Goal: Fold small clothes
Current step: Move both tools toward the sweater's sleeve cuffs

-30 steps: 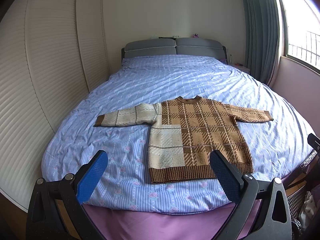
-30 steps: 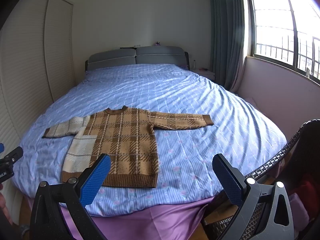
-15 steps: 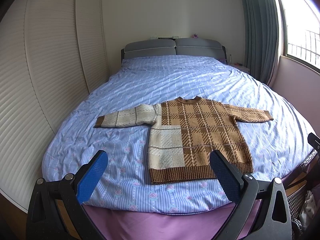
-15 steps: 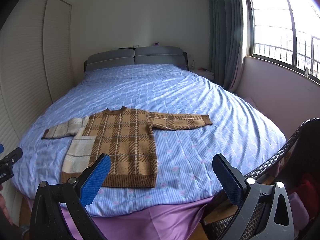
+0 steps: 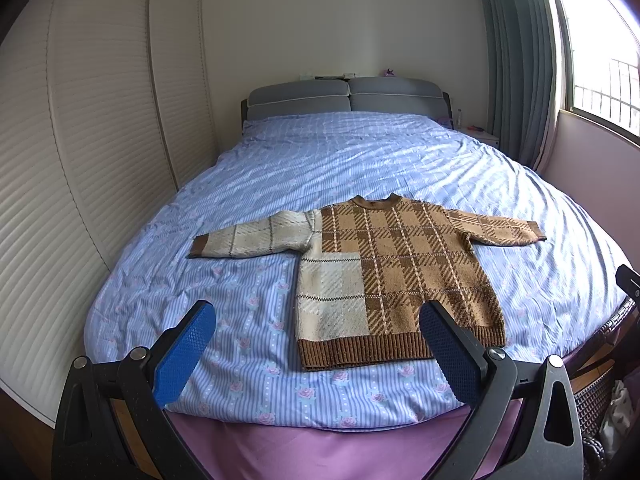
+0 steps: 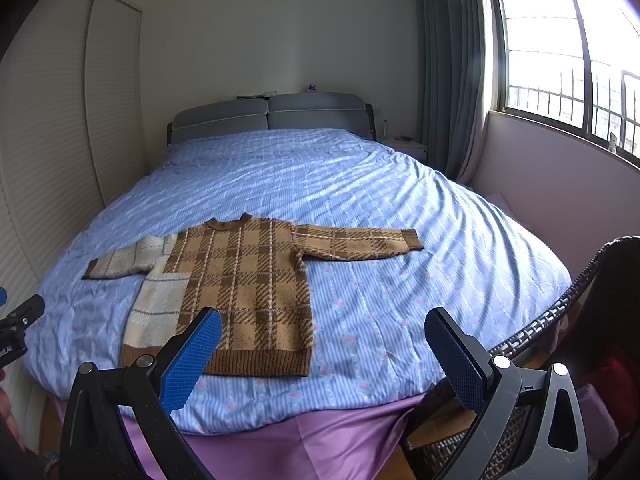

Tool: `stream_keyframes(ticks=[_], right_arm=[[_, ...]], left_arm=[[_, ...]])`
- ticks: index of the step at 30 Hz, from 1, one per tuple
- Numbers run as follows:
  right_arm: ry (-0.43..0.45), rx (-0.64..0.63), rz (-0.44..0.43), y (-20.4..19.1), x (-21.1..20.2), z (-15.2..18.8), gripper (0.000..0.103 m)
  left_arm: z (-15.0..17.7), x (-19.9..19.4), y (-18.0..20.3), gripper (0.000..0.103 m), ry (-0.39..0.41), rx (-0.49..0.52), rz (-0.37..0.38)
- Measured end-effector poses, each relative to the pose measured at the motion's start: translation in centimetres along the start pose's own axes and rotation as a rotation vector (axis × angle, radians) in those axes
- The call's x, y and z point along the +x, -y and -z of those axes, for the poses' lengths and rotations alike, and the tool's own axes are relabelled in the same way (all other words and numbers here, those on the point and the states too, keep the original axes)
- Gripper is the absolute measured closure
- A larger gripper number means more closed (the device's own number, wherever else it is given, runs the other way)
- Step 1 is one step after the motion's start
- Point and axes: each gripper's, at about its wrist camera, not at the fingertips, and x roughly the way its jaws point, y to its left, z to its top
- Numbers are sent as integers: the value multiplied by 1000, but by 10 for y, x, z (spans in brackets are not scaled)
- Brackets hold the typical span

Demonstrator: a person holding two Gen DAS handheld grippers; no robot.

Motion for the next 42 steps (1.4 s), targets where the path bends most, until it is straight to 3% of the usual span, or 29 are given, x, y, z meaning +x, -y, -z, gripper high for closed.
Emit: stream_keyframes(ticks=[13,22,33,42], right_arm=[[11,7,8,1,0,0,1],[36,33,24,10,24,-14,1],[83,136,87,53,98,-57,1],[83,257,129,105,200,-84,2]], left_arm=[[-5,3,6,0,4,-4,7],[-32,33,42,0,51,42,26],[-82,108,115,0,123,60,81],[-116,206,175,0,138,32,75]])
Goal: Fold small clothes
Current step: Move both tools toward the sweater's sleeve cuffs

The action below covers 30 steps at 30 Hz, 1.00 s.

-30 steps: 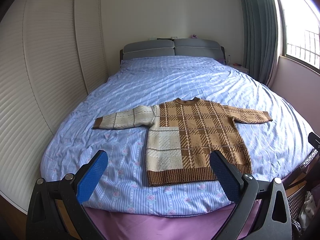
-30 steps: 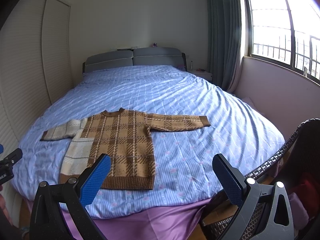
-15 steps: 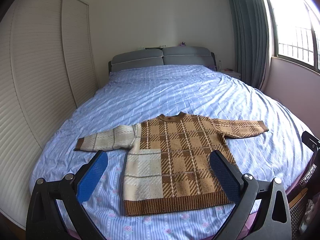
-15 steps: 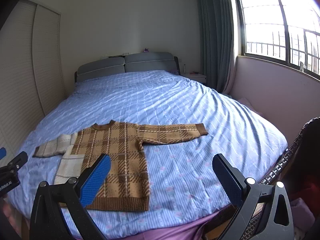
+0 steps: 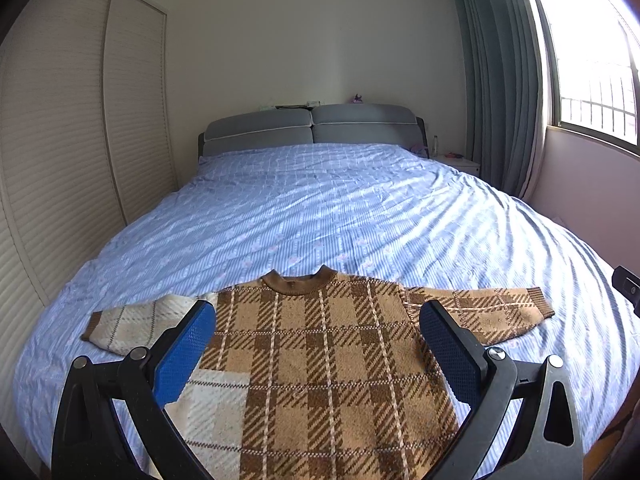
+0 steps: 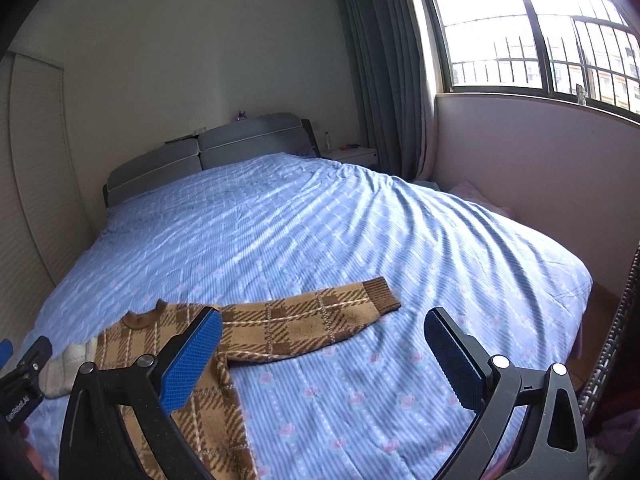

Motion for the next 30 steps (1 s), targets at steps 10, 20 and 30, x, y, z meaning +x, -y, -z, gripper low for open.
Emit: stream_keyframes(ticks=[10,20,30], right_arm=[[-79,141,80,37,136,1,14],[-191,366,126,96,233,33,28],[-254,501,159,119,273,55,43]], left_arm=[[3,118,68,0,-49,24,31],[19,183,126,0,-105,42,80],[24,193,143,0,-125,44,91]])
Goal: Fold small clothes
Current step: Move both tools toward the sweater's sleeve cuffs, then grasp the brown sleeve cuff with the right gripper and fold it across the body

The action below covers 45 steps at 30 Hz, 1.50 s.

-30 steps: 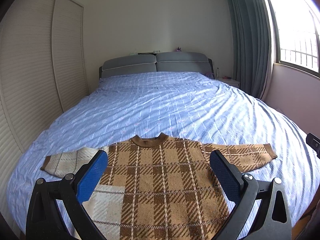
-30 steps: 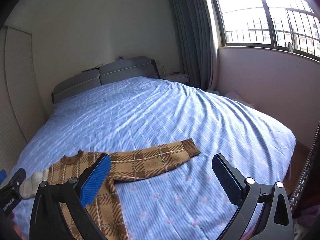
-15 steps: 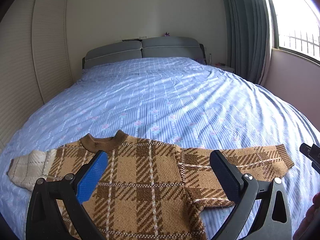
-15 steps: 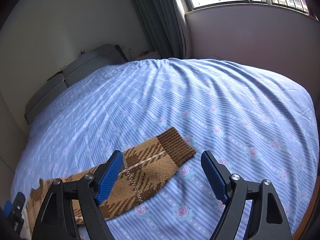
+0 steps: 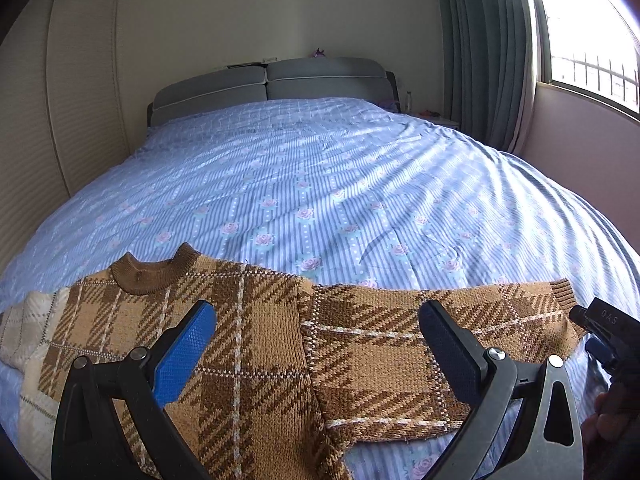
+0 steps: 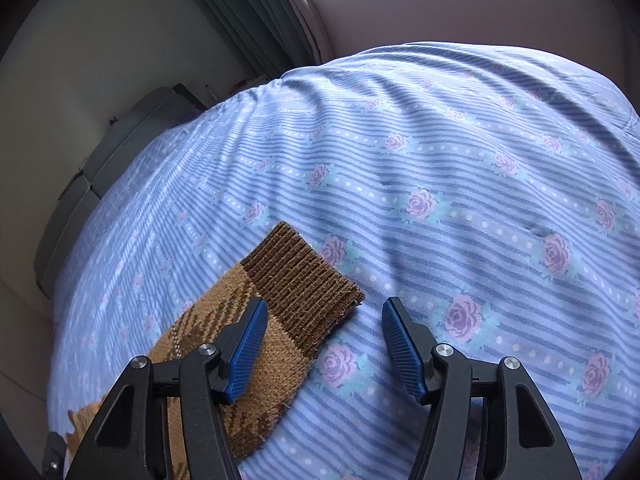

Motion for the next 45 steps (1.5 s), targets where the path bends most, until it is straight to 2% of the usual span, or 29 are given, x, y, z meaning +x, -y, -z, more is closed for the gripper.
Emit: stream_keyframes(ticks=[2,4,6,7,15,19,22,28,34,39,45], right_arm=[[-6,26,-3,4,6,0,47],[-2,33,-21,5,9,0,56],[-18,31,-55,3,11,-1,87],[-28,34,-81,2,12,0,92],[92,-71,-121,-41,-38,2,92],[152,-187,-182,-94,-73,15,92],[189,-287,-247,-146,-97,36,92],[207,-512,-372,-254,-132,110,92],[164,-723,-447,-345,-136,217,93],[119,-951,-451,-396,-125,315,93],[31,-1111,-381,-423,-105,394,93]], left_arm=[[-1,-2,-1,0,4,1,-3],[-2,-3,-3,0,3,0,-7],[-4,-5,-9,0,4,-3,-14],[-5,-7,-13,0,3,-6,-18],[-17,-35,-75,0,23,-53,-84],[-19,-54,-127,0,22,-92,-135],[-18,-70,-173,0,26,-125,-177],[-7,-101,-272,0,31,-185,-273],[18,-118,-369,0,-3,-251,-361],[43,-120,-429,0,-44,-289,-402],[71,-111,-470,0,-94,-322,-416]])
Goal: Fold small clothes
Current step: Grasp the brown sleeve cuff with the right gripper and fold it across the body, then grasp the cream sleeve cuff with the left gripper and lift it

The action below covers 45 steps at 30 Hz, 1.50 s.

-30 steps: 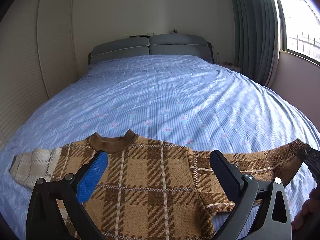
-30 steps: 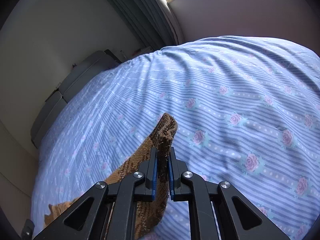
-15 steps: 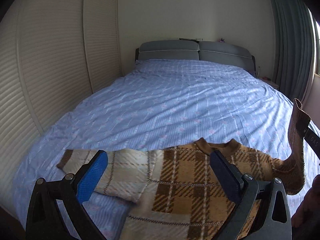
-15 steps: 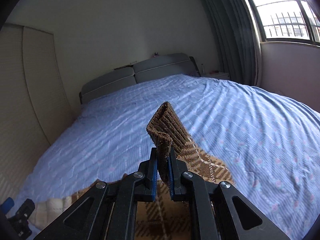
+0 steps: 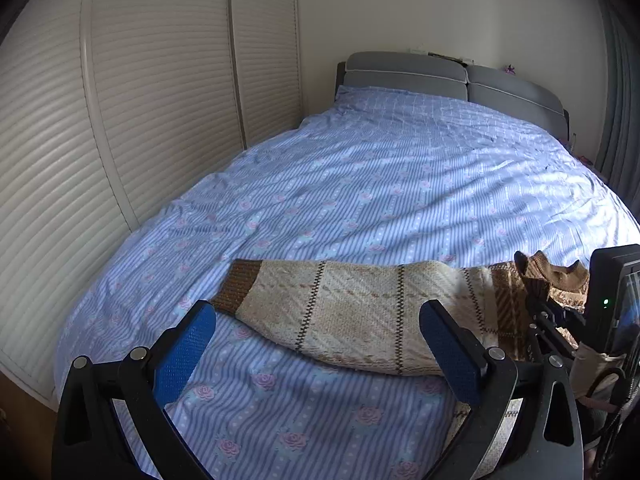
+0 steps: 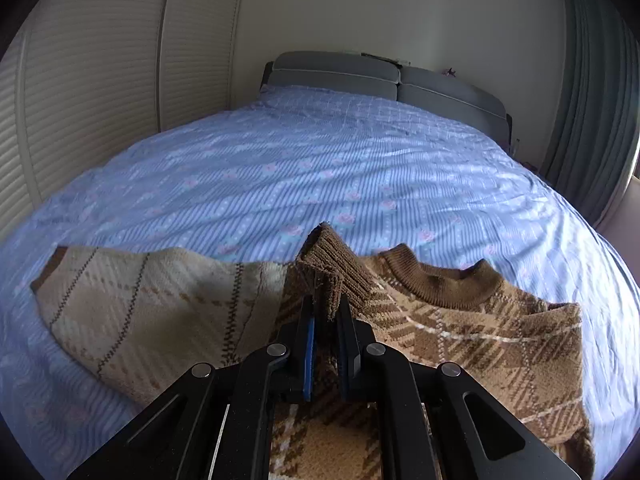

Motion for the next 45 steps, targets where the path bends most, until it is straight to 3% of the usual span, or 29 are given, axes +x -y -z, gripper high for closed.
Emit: stream_keyframes(ticks=[5,7,9,11,17,24,33,41,45], right_arm=[[-127,-19,-11,-16,27,22,85],[-125,-16,-37,-17,24,28,70],[-107,-11,-52,-15,15,31,44],[-74,14,-82,-11,1,35,39],[-25,113,-168,8,-33,36,38],[2,148,-188,-19,-50,26,38],[15,178,-145,-72,-55,27,38],[11,160,-122,-96,-58,33,38],[13,174,-114,-98,-57,29,38]], left_arm=[[8,14,-9,0,-27,-12,9],[11,16,-6,0,-35,-8,16],[14,16,-1,0,-38,0,22],[16,16,2,0,-35,8,25],[21,27,-12,0,-64,-33,19],[24,50,-59,0,-54,-104,6],[34,84,-113,0,-69,-185,21],[32,123,-133,26,-95,-221,105],[32,145,-144,32,-124,-290,138]])
